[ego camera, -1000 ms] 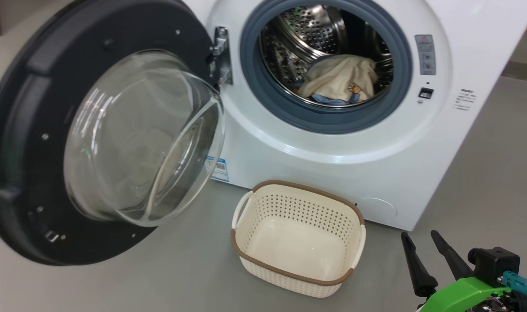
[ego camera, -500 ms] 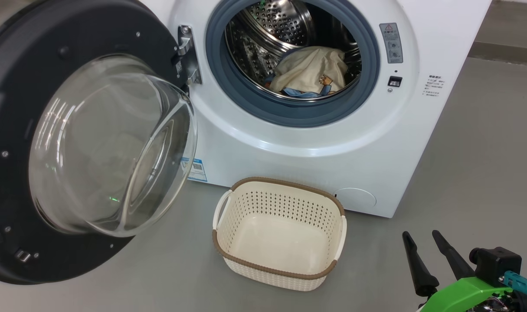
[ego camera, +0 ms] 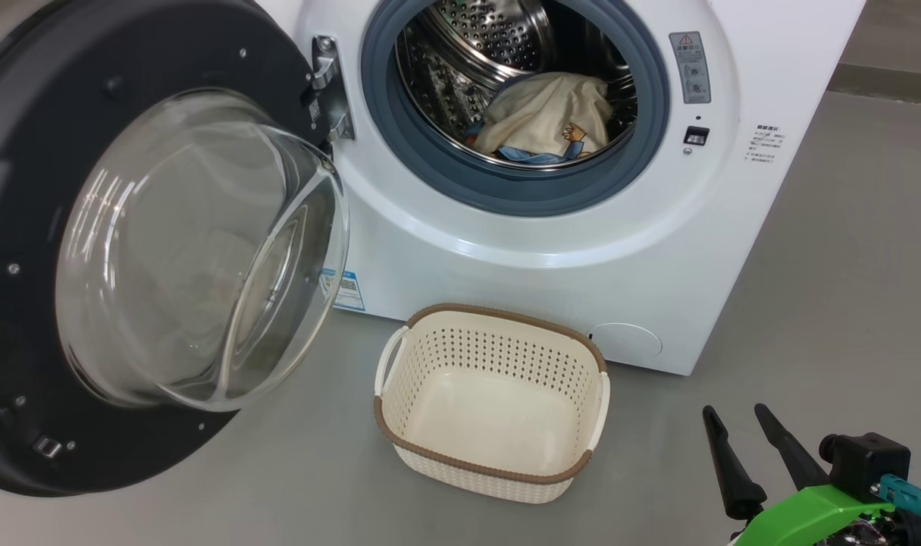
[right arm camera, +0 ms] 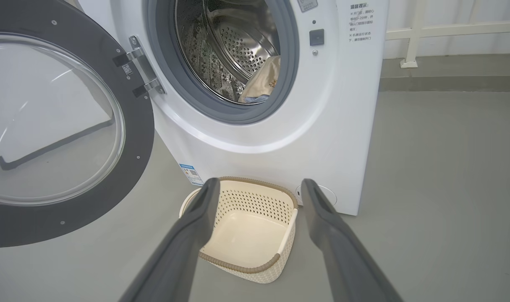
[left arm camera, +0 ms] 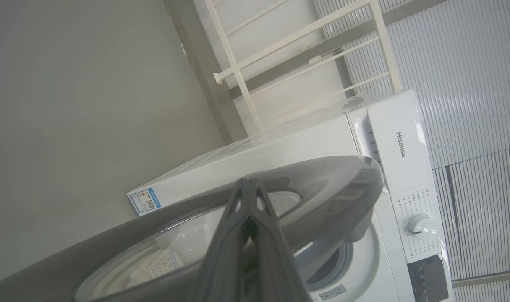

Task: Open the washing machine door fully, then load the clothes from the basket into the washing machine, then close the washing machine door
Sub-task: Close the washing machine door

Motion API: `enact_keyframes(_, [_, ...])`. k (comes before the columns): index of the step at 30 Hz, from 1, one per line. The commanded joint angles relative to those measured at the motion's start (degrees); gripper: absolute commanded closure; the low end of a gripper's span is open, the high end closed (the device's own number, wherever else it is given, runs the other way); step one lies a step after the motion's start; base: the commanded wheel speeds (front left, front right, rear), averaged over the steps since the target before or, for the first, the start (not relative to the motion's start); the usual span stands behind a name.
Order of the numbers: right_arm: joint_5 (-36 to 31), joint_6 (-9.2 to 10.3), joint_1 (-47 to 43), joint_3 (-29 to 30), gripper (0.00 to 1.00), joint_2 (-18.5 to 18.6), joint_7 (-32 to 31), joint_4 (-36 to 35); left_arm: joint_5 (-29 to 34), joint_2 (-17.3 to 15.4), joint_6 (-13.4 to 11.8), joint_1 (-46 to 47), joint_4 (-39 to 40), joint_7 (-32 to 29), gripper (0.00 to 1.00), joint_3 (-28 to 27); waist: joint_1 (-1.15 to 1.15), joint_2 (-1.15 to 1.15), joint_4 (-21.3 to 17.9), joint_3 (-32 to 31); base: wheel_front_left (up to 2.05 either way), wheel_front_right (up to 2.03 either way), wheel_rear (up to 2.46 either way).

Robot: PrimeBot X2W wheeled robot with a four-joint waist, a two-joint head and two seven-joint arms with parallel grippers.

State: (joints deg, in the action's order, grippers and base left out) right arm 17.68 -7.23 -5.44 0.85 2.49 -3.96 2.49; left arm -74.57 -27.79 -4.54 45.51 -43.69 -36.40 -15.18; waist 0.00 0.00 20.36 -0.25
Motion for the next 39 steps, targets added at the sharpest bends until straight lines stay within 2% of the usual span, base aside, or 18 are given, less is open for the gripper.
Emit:
enact_keyframes(1, [0.36, -0.25, 1.56, -1.13, 0.00, 0.56, 0.27, -1.35, 0.24, -2.69, 0.90, 0.81, 1.83, -1.86, 1.00, 0.02, 0.00, 0.00, 0.03, 0.13, 0.00, 0.00, 0.00])
enact_keyframes(5, [0.44, -0.25, 1.66, -1.11, 0.00, 0.54, 0.25, -1.28, 0.04, -2.30, 2.39, 0.29, 3.43, -4.33, 1.00, 1.30, 0.00, 0.00, 0.18, 0.40, 0.00, 0.00, 0.00])
enact_keyframes(11, [0.46, -0.25, 1.92, -1.31, 0.00, 0.52, 0.08, -1.10, -0.77, -1.76, 2.42, -0.90, 5.52, -7.58, 1.00, 2.17, 0.00, 0.00, 0.18, 0.96, 0.00, 0.00, 0.00])
enact_keyframes(28, [0.53, -0.25, 2.31, -1.34, 0.00, 0.70, 0.24, -0.34, -8.98, 2.15, -0.58, -7.85, 17.60, -18.48, 1.00, 0.26, 0.00, 0.00, 0.44, 1.51, 0.00, 0.00, 0.00])
enact_keyframes(39, [0.69, -0.25, 2.38, -1.71, 0.00, 0.66, 0.13, -0.24, -12.35, 6.78, -3.85, -13.08, 29.27, -23.30, 1.00, 1.84, 0.00, 0.00, 0.30, 1.37, 0.00, 0.00, 0.00])
